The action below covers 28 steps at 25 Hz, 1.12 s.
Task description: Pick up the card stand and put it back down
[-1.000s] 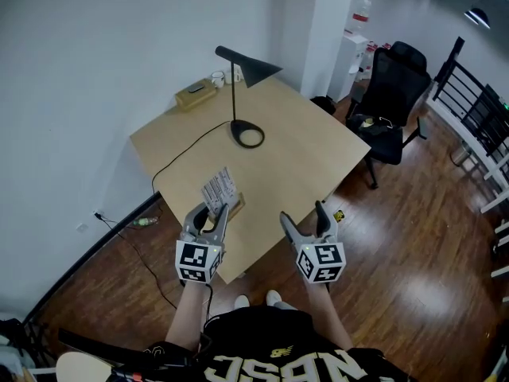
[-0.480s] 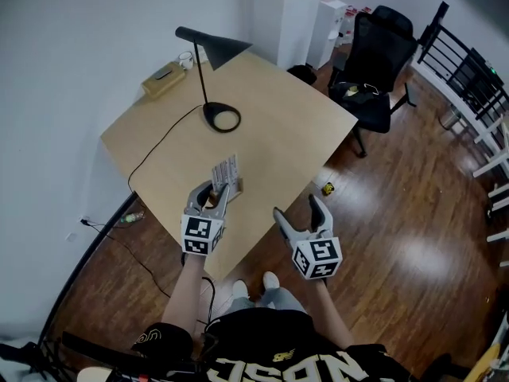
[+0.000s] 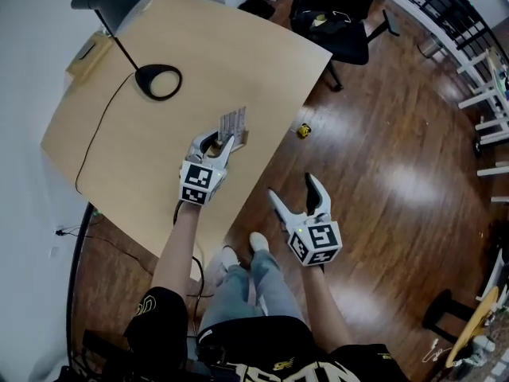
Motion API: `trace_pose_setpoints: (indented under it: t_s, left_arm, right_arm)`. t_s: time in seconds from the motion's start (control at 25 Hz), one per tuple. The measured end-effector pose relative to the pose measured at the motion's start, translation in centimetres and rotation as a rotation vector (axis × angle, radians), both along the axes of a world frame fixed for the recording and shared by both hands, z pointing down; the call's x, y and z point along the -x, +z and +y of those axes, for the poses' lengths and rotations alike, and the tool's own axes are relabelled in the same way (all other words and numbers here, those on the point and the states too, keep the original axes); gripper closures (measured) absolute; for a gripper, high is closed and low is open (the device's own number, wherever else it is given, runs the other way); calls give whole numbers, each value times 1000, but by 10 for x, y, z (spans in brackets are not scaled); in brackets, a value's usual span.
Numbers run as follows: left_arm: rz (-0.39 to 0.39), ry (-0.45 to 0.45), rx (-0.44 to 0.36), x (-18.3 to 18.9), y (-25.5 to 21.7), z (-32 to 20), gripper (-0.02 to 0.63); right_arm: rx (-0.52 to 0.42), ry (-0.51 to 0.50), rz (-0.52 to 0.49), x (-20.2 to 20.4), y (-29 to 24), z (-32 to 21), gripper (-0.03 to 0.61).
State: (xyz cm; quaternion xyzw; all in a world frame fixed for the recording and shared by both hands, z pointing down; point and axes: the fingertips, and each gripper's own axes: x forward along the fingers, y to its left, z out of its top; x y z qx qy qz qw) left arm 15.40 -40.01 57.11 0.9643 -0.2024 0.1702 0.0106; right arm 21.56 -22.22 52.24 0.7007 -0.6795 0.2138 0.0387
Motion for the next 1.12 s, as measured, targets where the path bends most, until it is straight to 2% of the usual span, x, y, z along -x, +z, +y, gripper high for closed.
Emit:
trace_pose_setpoints:
  t_s: [0.16,0.32,0.44,0.56,0.6,0.68,0.8,0.96,1.12]
  left_arm:
    - [-6,98,-25,-45,48,8,504]
    - [-28,100,-76,-63,72,20,503]
    - [-98,72,-51,-59,92,28,503]
    - [-169,63,10,-55,114,37,525]
    - [-183,58,34,-53,116,39,513]
    - [-198,39,69,-45,116,40,411]
    - [-194,-20,84,-20,101,43,333]
    - [-144,-141,43,27,46,62,331]
    - [-58,-324,-39,87,-38,90,330]
  right_arm:
    - [21,34,-25,-14,25,12,160]
    - [23,38,-23,-27,40,27,160]
    - [31,33,-30,-30,46,36,160]
    - [24,8,-26,-27,39,36,160]
    - [17,-5,-22,-25,34,34,160]
    - [-4,-33,-17,-19,23,28,160]
    - [-40,-81,-9,-7,6,24,160]
    - [-97,-161,-17,9,-22,22,160]
    - [-186,-298,-43,36,-58,6,160]
